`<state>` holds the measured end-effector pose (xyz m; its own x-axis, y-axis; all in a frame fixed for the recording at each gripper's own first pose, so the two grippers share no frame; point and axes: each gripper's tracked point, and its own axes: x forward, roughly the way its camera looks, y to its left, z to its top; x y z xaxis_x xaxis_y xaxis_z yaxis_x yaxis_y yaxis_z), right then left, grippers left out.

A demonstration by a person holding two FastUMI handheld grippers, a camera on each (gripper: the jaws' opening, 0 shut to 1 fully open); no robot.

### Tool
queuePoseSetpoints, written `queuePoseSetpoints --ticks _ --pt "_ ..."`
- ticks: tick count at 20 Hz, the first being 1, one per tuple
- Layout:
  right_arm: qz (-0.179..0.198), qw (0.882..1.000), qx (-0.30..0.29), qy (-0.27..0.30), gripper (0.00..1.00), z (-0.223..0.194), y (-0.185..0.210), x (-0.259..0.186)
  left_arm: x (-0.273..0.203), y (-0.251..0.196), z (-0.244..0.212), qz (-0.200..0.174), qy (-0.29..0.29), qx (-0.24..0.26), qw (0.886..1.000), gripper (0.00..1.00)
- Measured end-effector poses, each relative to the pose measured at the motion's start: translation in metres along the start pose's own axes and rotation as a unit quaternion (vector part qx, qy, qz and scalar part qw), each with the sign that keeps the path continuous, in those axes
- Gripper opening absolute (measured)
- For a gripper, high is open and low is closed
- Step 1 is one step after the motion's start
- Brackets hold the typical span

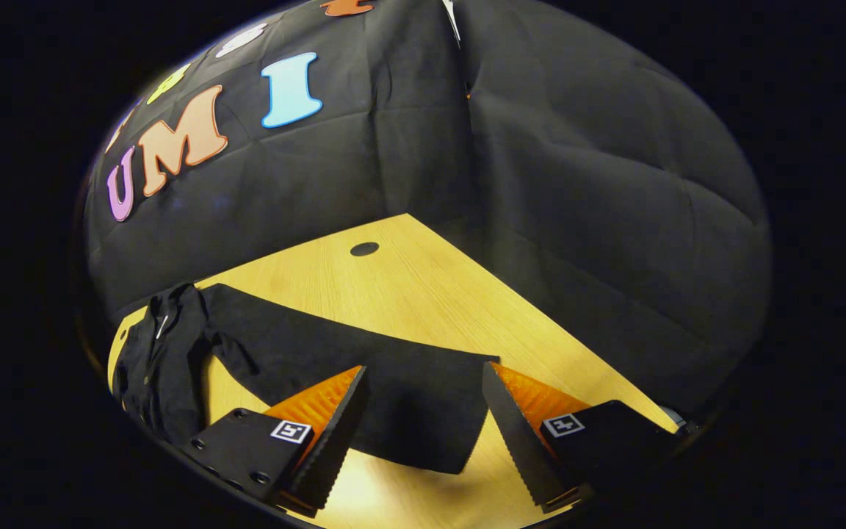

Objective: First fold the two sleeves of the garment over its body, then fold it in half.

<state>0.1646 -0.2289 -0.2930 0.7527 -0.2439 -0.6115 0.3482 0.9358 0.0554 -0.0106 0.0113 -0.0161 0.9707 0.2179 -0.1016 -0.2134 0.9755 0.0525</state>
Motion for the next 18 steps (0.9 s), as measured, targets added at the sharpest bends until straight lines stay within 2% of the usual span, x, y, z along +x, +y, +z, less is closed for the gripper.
queuePoseSetpoints --ticks 1,2,4,5,7,9,10,11,12,13,14,15,16,18 --pt "-0.001 1.0 -0.004 0.008 0.94 -0.003 0.0 0.003 0.001 -0.001 -0.002 0.001 0.003 -0.001 1.0 0.93" --pt "-0.002 1.0 -0.008 0.014 0.98 -0.005 0.001 0.007 0.002 -0.001 -0.003 0.003 0.005 -0.002 1.0 0.93" --pt "-0.007 0.999 -0.017 0.027 0.98 -0.013 0.0 0.012 0.003 -0.002 -0.002 0.006 0.005 0.002 1.0 0.92" --pt "-0.008 0.999 -0.02 0.032 0.94 -0.017 0.0 0.015 0.003 -0.002 0.0 0.007 0.001 0.007 1.0 0.92" --pt "-0.012 0.999 -0.024 0.042 0.98 -0.025 -0.002 0.02 0.003 -0.005 0.002 0.007 -0.002 0.017 1.0 0.93" --pt "-0.018 0.999 -0.034 0.037 0.99 -0.025 -0.002 0.021 0.004 -0.009 0.001 0.002 0.001 0.02 1.0 0.9" --pt "-0.019 0.998 -0.04 0.039 0.95 -0.027 -0.003 0.02 0.005 -0.012 -0.002 -0.001 0.003 0.019 1.0 0.93" --pt "-0.019 0.998 -0.046 0.033 0.98 -0.026 -0.003 0.021 0.005 -0.014 -0.003 -0.002 0.007 0.018 1.0 0.93" --pt "-0.02 0.998 -0.046 0.032 0.96 -0.027 -0.004 0.02 0.006 -0.017 -0.007 -0.005 0.01 0.017 1.0 0.93" --pt "-0.021 0.999 -0.04 0.029 0.98 -0.027 -0.004 0.021 0.006 -0.019 -0.008 -0.008 0.012 0.014 1.0 0.9" --pt "-0.021 0.999 -0.035 0.028 0.98 -0.027 -0.003 0.021 0.006 -0.022 -0.009 -0.012 0.013 0.009 1.0 0.94" --pt "-0.018 0.999 -0.035 0.025 0.95 -0.028 -0.002 0.021 0.006 -0.026 -0.009 -0.016 0.014 0.003 1.0 0.94" --pt "-0.014 0.999 -0.038 0.025 0.9 -0.028 -0.001 0.02 0.006 -0.027 -0.01 -0.02 0.014 -0.001 1.0 0.89" --pt "-0.007 0.999 -0.042 0.024 0.76 -0.029 0.002 0.022 0.006 -0.028 -0.011 -0.021 0.014 -0.001 1.0 0.93"
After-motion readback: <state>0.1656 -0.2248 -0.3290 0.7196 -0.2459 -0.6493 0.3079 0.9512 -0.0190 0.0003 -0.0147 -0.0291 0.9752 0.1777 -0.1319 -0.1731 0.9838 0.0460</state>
